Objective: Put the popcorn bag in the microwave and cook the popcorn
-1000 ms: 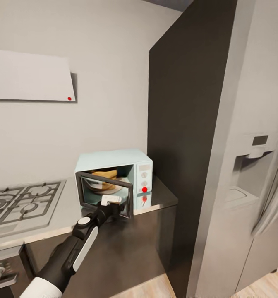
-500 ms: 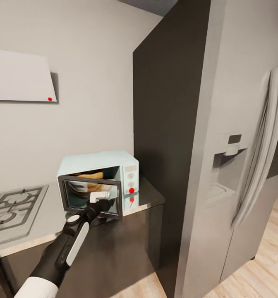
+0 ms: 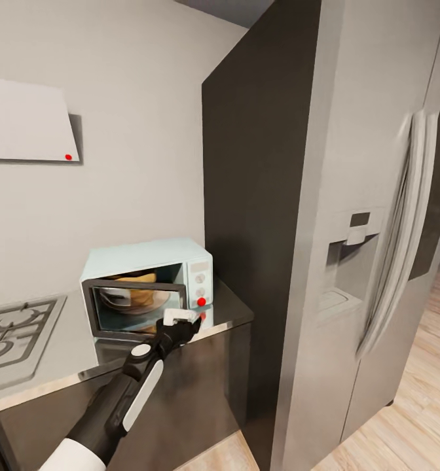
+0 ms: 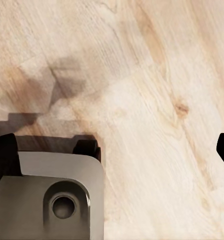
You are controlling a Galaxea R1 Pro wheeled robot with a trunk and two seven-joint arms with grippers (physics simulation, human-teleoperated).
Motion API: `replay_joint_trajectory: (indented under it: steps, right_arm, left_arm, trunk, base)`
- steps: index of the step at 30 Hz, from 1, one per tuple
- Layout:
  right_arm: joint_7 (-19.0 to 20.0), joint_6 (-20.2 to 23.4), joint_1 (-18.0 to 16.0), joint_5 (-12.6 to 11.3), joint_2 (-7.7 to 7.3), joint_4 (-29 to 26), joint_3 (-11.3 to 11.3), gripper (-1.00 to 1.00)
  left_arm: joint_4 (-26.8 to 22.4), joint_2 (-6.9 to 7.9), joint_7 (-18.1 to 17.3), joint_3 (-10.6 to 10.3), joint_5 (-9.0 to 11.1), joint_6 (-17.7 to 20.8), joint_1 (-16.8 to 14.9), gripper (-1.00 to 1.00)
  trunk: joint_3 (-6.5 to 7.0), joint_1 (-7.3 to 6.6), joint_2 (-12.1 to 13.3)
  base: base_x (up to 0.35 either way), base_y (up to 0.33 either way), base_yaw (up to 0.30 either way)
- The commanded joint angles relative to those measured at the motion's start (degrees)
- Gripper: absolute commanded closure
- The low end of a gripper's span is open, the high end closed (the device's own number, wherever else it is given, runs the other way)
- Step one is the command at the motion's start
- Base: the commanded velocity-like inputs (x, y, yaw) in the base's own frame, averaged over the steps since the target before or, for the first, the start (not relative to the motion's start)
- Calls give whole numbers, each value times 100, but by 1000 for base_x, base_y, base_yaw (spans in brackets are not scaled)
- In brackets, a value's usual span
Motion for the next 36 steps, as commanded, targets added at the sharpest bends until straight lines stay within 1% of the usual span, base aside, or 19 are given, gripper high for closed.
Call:
replay_joint_trajectory:
  steps: [1,12,36]
  right_arm:
    - [20,7,-7,-13,1,5,25,-100]
    - [24,23,-8,-13,-11,8,25,-100]
    - [20,33,-7,-13,-20,6,25,-100]
  left_arm:
    - [-7,-6,56,-13,58,24,-5,-100]
    - [-15,-5,77,-7,62,28,-5,-100]
    - [-15,2,74,-2,92,23,-5,-100]
  trunk:
    - [-8,1,-6]
    - [-8,1,-6]
    - [-8,1,-6]
  base:
    - [0,0,0]
    - [24,0,0]
    - [300,0,0]
